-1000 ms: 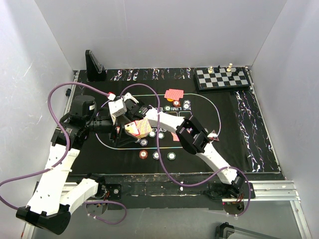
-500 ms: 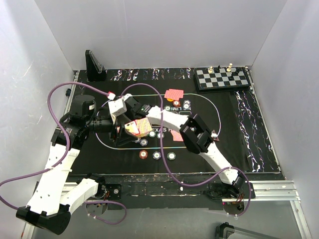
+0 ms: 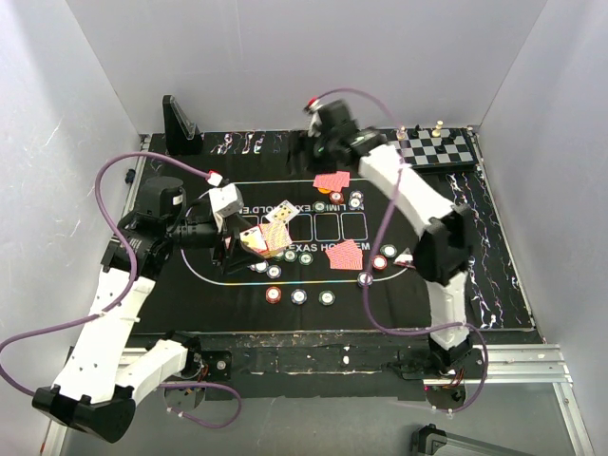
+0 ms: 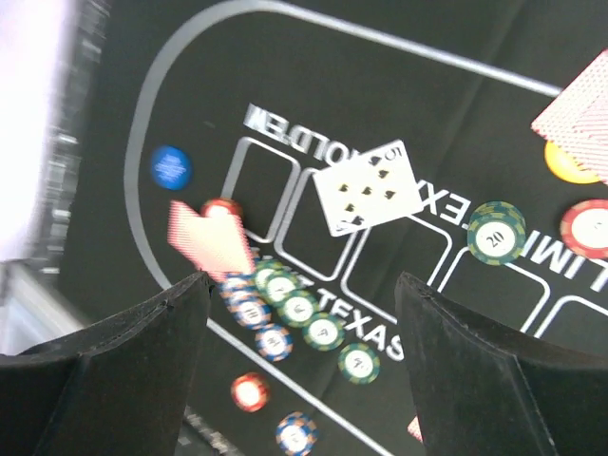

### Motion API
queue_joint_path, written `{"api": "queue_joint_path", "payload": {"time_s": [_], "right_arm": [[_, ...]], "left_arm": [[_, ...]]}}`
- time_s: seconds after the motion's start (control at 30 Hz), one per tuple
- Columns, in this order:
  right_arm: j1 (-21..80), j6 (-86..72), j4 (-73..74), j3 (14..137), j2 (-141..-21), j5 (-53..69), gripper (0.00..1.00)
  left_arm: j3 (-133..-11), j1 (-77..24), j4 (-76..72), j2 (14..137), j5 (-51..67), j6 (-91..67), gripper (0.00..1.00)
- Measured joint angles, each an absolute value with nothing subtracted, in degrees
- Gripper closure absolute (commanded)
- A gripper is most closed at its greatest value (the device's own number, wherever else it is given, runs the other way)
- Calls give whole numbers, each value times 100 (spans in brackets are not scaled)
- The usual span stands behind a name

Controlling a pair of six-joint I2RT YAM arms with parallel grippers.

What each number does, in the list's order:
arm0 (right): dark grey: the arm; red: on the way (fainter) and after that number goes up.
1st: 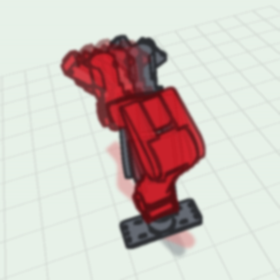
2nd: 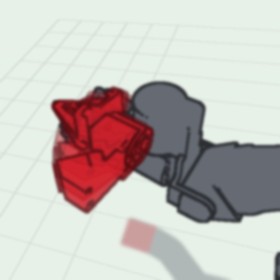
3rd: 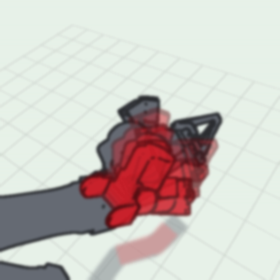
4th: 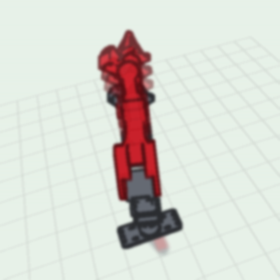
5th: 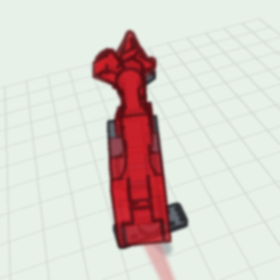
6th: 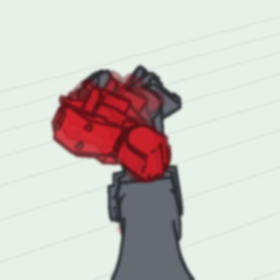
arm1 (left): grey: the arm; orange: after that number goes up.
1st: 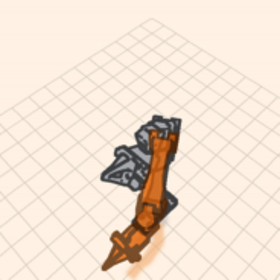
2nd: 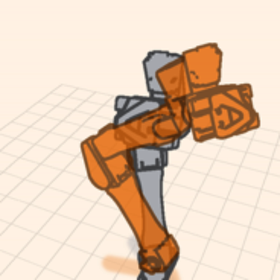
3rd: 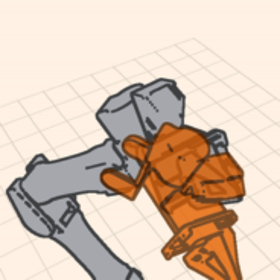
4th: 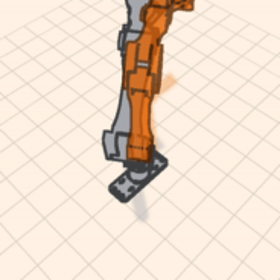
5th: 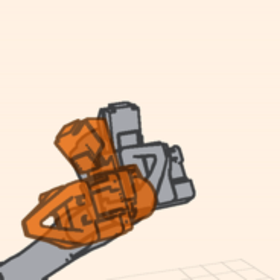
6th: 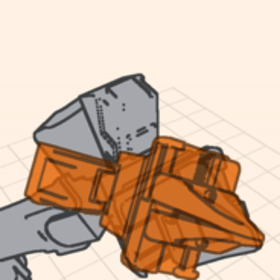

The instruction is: Distribute texas hold em gaming equipment

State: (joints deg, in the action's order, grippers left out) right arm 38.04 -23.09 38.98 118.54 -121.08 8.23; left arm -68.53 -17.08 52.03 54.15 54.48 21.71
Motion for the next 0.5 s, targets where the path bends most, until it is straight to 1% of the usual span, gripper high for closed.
{"api": "queue_joint_path", "payload": {"time_s": [0.13, 0.23, 0.37, 0.5], "right_arm": [[3275, -2853, 3588, 11590, -10873, 1680, 13], [3188, -3280, 3138, 10989, -10036, 2383, 12], [3247, -4034, 2285, 9542, -9087, 3446, 12], [3323, -4683, 1693, 8392, -8729, 4095, 11]], "left_arm": [[-6851, -1708, 5100, 5492, 5446, 2211, 100], [-6840, -1708, 5041, 5553, 5443, 2265, 100], [-6794, -1708, 4952, 5649, 5443, 2327, 100], [-6785, -1708, 4869, 5730, 5426, 2353, 100]]}}
